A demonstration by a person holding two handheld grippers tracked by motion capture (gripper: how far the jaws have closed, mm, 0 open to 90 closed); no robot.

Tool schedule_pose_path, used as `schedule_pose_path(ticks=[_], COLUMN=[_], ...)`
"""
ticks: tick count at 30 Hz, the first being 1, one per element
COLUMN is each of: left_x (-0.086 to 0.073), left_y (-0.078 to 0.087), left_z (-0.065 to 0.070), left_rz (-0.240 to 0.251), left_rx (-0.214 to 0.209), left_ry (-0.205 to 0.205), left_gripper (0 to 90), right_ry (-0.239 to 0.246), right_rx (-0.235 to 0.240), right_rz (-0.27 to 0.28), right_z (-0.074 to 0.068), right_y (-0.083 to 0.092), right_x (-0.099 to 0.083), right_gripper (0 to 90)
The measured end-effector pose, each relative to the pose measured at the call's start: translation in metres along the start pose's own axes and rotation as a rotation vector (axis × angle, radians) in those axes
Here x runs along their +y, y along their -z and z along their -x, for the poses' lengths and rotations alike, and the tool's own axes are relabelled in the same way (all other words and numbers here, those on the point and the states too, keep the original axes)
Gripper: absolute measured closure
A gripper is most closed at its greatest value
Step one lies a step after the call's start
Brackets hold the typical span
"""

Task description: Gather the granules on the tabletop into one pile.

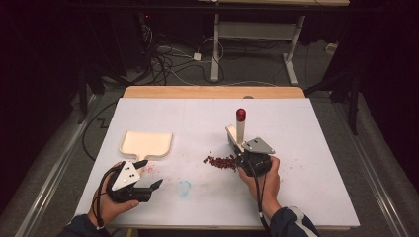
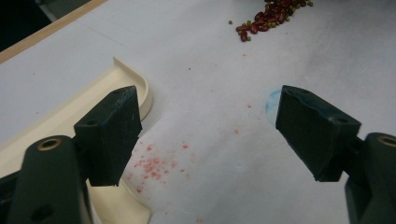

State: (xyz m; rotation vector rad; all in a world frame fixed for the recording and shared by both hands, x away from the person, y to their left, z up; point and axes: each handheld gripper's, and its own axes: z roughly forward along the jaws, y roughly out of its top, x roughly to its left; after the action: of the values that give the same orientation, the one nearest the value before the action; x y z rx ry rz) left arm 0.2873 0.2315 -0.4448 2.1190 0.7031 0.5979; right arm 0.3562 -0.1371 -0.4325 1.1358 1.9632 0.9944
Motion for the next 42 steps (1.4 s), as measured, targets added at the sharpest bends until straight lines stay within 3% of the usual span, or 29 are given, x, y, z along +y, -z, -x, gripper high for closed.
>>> schedule_pose_path(ticks=[4,7,11,12,14,19,25,26,27,28,29,30,33,35,39,42], left_x=[0.000,0.000,0.000,0.000,0.001,0.000,0.000,0.000,0.000,0.000,0.000,0.001,0.000,0.000,-0.001,-0.002], left_y=[-0.001,-0.002,-0.003,-0.002,-0.002,-0.001,0.000,0.000,0.000,0.000,0.000,0.000,0.000,0.000,0.003,0.003], left_z=[0.001,0.001,0.001,0.001,0.001,0.001,0.000,-0.001,-0.001,-0.001,-0.002,-0.002,-0.002,-0.003,-0.005,-0.004], left_rz=[-0.012,-0.013,-0.014,-0.013,-0.007,-0.008,-0.004,-0.004,-0.006,0.001,0.000,0.001,-0.002,-0.006,0.003,0.005], left_rx=[-0.007,-0.009,-0.009,-0.010,-0.004,-0.011,-0.007,-0.006,-0.004,0.001,0.002,0.004,0.006,0.004,0.007,0.004], left_ry=[0.008,0.008,0.006,0.006,-0.006,0.007,0.012,0.013,0.012,0.007,0.005,0.005,0.009,0.020,0.031,0.033], left_gripper=[21.6,21.6,21.6,21.6,21.6,21.6,21.6,21.6,21.6,21.6,21.6,21.6,21.6,21.6,21.7,21.9], right_ry=[0.000,-0.004,0.024,0.045,0.049,0.102,0.059,0.049,0.009,0.009,-0.026,-0.026,-0.104,-0.130,-0.142,-0.149], right_rx=[-0.026,-0.050,-0.055,-0.054,-0.048,-0.053,-0.043,-0.027,0.021,0.021,0.088,0.088,0.200,0.259,0.312,0.313], right_rz=[0.007,-0.017,-0.041,-0.036,-0.037,-0.023,0.008,0.025,0.047,0.047,0.060,0.060,0.061,0.058,0.046,0.017], right_z=[0.008,0.009,-0.002,-0.010,-0.014,-0.027,-0.019,-0.018,-0.020,-0.020,-0.024,-0.024,-0.037,-0.049,-0.074,-0.087], right_y=[-0.003,-0.008,-0.013,-0.014,-0.015,-0.019,-0.012,-0.009,-0.004,-0.004,0.000,0.000,0.002,0.001,-0.008,-0.021], right_x=[0.002,0.000,-0.004,-0.003,-0.002,0.000,0.009,0.012,0.016,0.016,0.021,0.021,0.024,0.026,0.025,0.020], right_gripper=[67.3,67.3,67.3,67.3,67.3,67.3,67.3,67.3,67.3,67.3,67.3,67.3,67.3,67.3,67.3,67.3])
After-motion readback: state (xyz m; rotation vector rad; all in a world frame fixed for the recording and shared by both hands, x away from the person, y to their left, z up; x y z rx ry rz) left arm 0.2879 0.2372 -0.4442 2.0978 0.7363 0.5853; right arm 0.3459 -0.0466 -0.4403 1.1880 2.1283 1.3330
